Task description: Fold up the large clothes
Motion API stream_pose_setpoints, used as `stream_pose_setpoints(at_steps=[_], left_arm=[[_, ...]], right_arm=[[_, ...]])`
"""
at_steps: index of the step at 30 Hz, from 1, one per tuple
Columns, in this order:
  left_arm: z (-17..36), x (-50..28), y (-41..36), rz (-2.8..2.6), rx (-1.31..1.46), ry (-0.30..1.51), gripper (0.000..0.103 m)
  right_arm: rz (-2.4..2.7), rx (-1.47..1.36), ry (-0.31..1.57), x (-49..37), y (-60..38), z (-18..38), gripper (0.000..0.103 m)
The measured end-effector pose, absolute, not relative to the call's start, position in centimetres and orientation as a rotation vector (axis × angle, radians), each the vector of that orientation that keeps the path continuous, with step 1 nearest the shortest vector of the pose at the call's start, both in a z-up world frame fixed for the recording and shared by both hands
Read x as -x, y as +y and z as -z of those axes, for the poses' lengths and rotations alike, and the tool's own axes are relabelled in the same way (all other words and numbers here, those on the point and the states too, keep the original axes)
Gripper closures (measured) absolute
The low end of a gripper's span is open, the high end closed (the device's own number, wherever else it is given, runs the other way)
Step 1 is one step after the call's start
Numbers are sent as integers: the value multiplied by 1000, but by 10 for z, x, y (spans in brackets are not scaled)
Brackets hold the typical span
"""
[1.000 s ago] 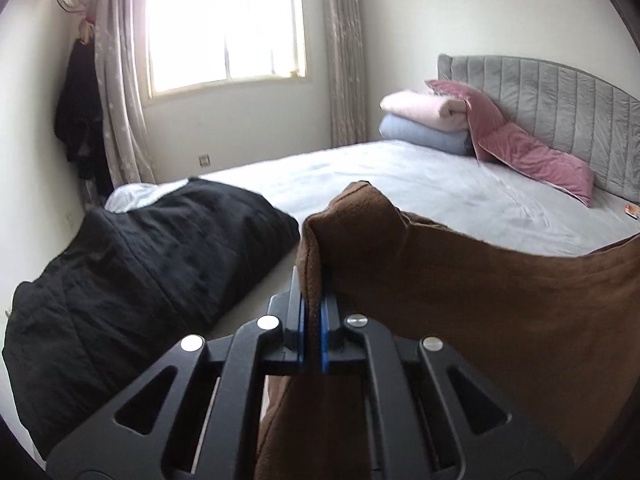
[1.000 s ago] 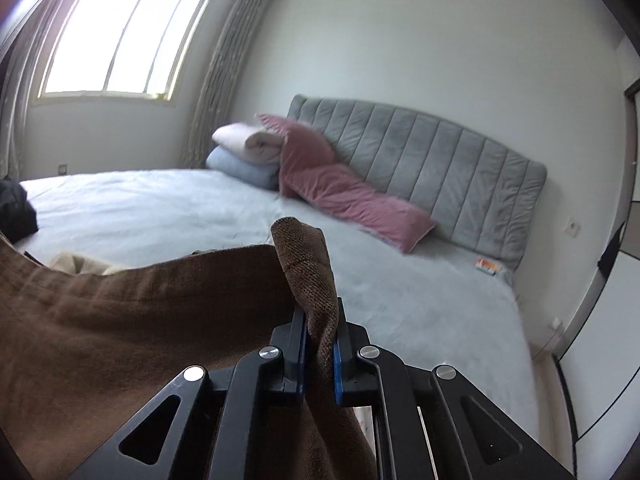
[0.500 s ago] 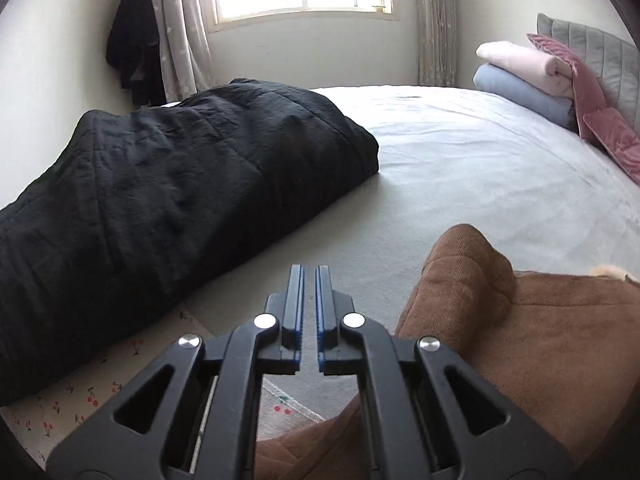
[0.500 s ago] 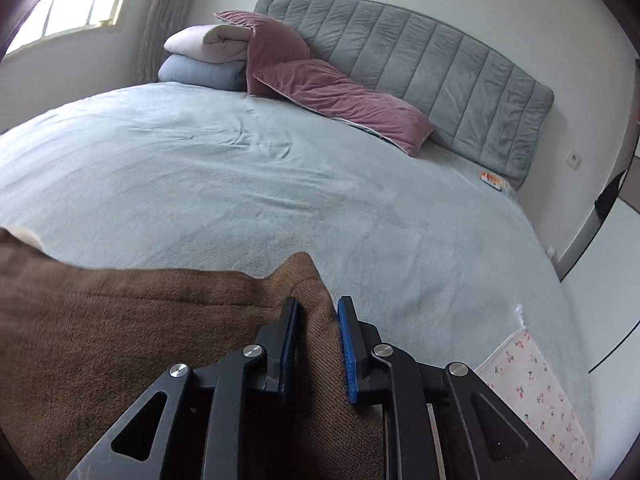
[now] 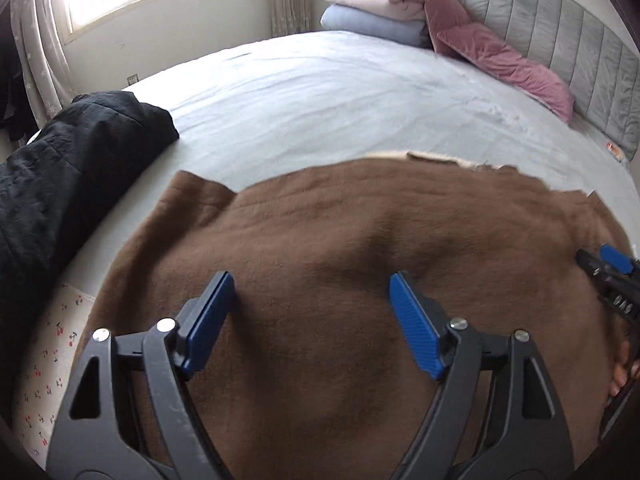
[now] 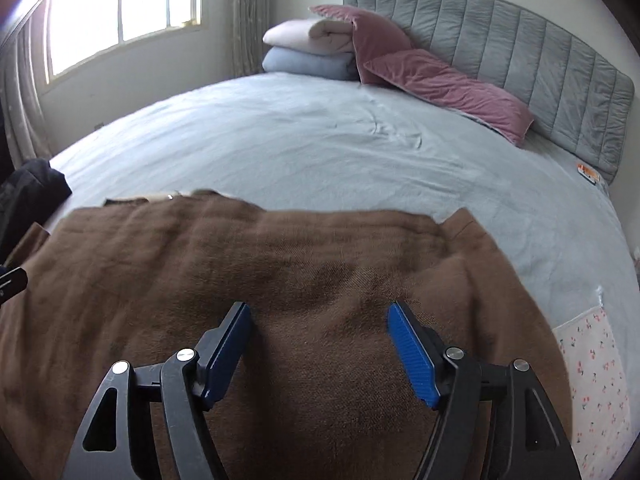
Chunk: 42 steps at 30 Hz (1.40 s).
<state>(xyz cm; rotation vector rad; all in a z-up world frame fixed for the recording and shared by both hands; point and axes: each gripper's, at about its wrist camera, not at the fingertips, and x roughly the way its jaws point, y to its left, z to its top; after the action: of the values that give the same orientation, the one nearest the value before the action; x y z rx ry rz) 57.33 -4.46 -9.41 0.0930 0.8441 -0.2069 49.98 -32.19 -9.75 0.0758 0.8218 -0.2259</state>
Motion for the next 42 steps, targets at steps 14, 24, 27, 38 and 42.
stream_pose_setpoints(at_steps=[14, 24, 27, 38, 42], left_arm=[[55, -546, 83, 72, 30, 866, 18], [106, -453, 79, 284, -7, 968, 18], [94, -417, 95, 287, -16, 889, 19], [22, -253, 91, 162, 65, 942, 4], [13, -207, 81, 145, 35, 961, 1]], right_arm=[[293, -208, 808, -426, -414, 59, 18], [90, -200, 917, -340, -335, 99, 18], [133, -208, 884, -310, -359, 105, 18], [168, -123, 793, -171, -286, 6, 14], [178, -139, 774, -130, -261, -9, 10]])
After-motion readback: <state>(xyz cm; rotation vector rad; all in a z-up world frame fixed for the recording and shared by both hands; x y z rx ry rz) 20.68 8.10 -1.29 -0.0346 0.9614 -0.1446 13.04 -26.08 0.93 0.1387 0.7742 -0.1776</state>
